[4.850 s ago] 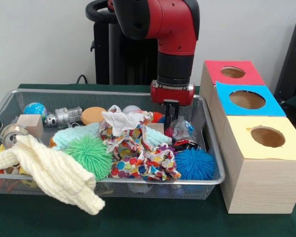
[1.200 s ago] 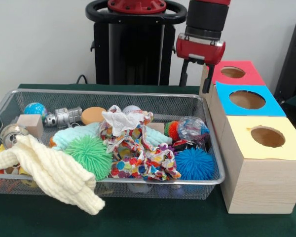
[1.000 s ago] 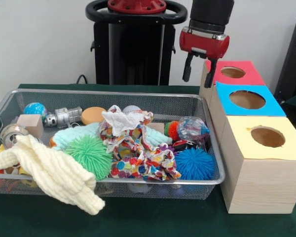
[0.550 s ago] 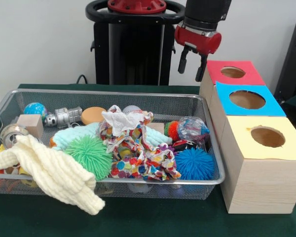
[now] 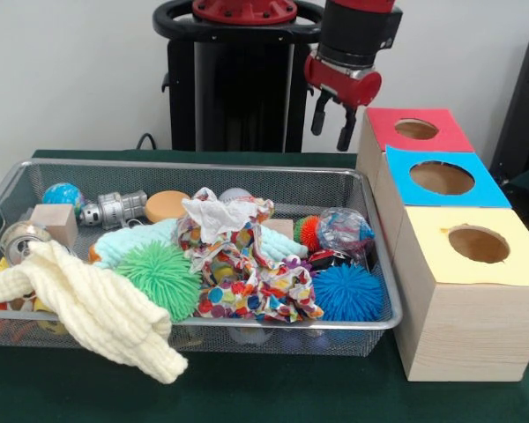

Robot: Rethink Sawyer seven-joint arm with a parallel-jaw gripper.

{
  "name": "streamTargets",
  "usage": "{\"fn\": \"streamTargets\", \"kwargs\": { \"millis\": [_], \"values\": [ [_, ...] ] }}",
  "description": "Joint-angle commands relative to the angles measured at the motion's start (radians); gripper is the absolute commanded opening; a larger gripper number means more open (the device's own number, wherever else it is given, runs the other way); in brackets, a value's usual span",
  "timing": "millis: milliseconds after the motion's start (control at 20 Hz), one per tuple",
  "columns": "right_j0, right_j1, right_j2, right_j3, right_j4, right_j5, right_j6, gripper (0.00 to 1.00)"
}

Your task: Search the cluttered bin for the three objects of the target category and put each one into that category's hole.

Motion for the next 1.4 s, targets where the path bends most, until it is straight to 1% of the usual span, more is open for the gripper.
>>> {"fn": "streamTargets", "kwargs": {
  "millis": [50, 250, 400, 500, 650, 700, 800, 1150, 1400],
  "values": [
    [0.003, 0.113, -0.016, 0.041, 0.109, -0.141, 0.250, 1.00],
    [-0.006, 0.149, -0.023, 0.025, 0.142, -0.146, 0.226, 1.00],
    [-0.049, 0.166, 0.008, 0.006, 0.144, -0.153, 0.184, 1.00],
    [-0.036, 0.174, 0.009, -0.015, 0.166, -0.114, 0.173, 1.00],
    [-0.029, 0.150, -0.008, -0.031, 0.181, -0.067, 0.158, 1.00],
    [-0.035, 0.141, -0.004, -0.032, 0.185, -0.054, 0.152, 1.00],
    [-0.020, 0.139, -0.003, -0.033, 0.201, -0.040, 0.155, 1.00],
    [0.011, 0.158, -0.012, -0.039, 0.237, -0.058, 0.165, 1.00],
    [0.017, 0.156, -0.014, -0.041, 0.253, -0.056, 0.152, 1.00]
  ]
}}
